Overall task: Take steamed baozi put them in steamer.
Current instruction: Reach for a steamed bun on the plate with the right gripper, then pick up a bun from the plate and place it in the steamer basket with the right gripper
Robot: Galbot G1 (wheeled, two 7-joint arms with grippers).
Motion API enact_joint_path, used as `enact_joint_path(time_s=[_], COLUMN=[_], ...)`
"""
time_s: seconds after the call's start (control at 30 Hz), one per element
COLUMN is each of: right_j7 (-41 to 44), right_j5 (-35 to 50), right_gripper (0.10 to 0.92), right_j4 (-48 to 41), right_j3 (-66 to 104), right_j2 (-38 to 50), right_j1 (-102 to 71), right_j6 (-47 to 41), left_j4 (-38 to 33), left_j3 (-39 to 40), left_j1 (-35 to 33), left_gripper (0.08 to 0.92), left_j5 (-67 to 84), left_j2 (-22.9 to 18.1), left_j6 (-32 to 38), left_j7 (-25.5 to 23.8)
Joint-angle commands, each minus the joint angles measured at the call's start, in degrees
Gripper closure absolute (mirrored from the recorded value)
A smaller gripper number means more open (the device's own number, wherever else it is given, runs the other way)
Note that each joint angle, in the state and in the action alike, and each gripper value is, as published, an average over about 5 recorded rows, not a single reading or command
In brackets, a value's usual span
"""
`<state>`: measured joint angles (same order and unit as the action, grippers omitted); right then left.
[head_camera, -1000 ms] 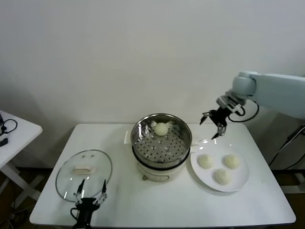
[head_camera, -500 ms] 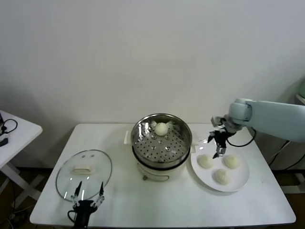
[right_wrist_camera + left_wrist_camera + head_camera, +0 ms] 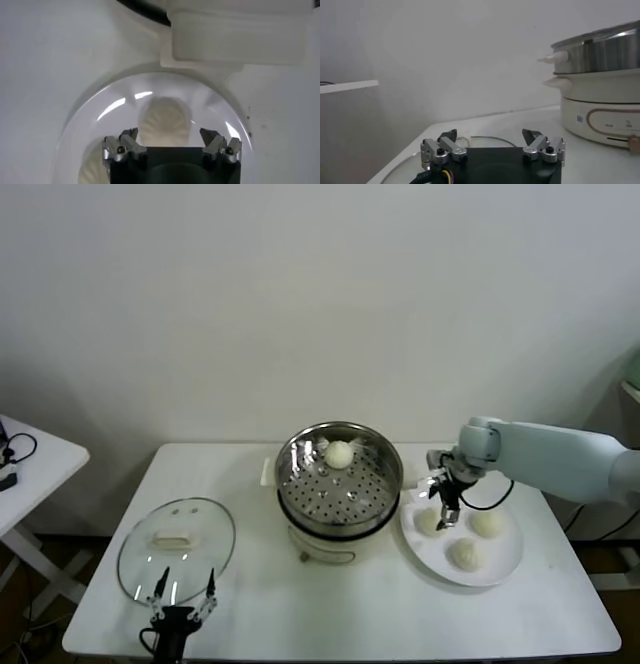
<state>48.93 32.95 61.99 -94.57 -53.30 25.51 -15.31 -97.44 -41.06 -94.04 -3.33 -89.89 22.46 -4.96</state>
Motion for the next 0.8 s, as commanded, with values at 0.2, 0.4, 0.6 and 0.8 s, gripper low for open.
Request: enact_joint_path(time_s=[0.2,0.4,0.6,0.8], right_j7=[-0.6,-0.4,0.7,5.5], right_j5=[-2.0,-2.2,-1.8,0.7], right_gripper=[0.212,0.33,0.441,0.457], right_j4=[-2.3,-2.3,0.8,7.2], right_j3=[1.7,1.9,0.5,-8.6], right_j2=[-1.5,-1.8,-0.3,2.7], right_j1=[-3.3,-3.1,0.2,15.4], right_j6=[-1.4,-1.2,-0.8,2.0], left_j4=[0.3,0.2,0.0,-0.3], left_j3=[0.1,0.0,-0.2,-0.6], left_j1=[0.2,0.3,0.3,0.1], left_gripper=[0.177,0.177,0.177,0.177], left_j5=[-0.1,-0.1,-0.1,-0.2], left_j2=[0.0,0.0,0.0,0.1], left_j6=[0.2,0.2,0.2,0.3], left_j7=[0.0,0.0,0.1,0.1])
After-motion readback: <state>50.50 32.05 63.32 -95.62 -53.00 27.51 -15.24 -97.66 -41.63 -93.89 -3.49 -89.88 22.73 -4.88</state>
